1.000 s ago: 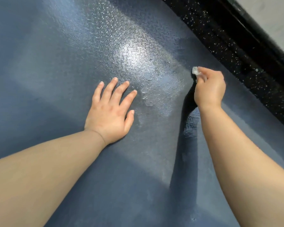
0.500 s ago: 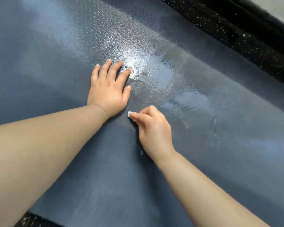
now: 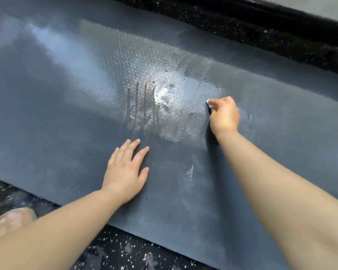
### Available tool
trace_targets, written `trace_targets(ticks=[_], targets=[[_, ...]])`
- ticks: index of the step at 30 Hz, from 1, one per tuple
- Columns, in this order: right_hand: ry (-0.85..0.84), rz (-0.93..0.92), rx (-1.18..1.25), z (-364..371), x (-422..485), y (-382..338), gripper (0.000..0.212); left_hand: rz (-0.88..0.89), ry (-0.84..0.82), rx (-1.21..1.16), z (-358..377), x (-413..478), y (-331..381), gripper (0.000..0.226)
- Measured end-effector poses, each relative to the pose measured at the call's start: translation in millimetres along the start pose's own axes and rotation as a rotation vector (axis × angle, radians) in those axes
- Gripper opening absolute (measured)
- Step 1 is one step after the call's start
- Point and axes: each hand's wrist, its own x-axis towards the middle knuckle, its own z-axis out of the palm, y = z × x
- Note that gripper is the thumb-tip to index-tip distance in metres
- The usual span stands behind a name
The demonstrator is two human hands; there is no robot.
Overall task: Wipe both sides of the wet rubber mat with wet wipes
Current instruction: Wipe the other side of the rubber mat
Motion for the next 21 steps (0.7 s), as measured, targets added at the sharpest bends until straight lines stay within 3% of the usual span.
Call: trace_targets(ticks=[5, 9, 11, 14, 17, 19, 21], targets=[[-0.278, -0.459, -0.026, 22, -103, -15, 0.023, -0.067, -0.018, 0.006, 6, -16, 9, 0.058], [-0.485, -0.489, 0.141, 10, -127, -9, 0.018, -0.089, -0.025, 0.006, 7, -17, 13, 0.060], [-0.307, -0.360, 0.265, -4, -106, 0, 0.017, -0.090, -0.039, 0.016, 6, -18, 13, 0.060], [-0.013, -0.102, 0.225, -26, -59, 26, 0.026, -0.101, -0.065, 0.023, 4, -18, 14, 0.062], [0.055, 0.056, 0.145, -31, -33, 53, 0.030, -0.122, -0.087, 0.015, 4, -19, 17, 0.063], [0.036, 0.021, 0.047, -22, -44, 51, 0.028, -0.138, -0.089, 0.007, 6, -19, 19, 0.064], [-0.011, -0.140, 0.001, -10, -78, 37, 0.026, -0.144, -0.086, 0.013, 8, -19, 21, 0.065]])
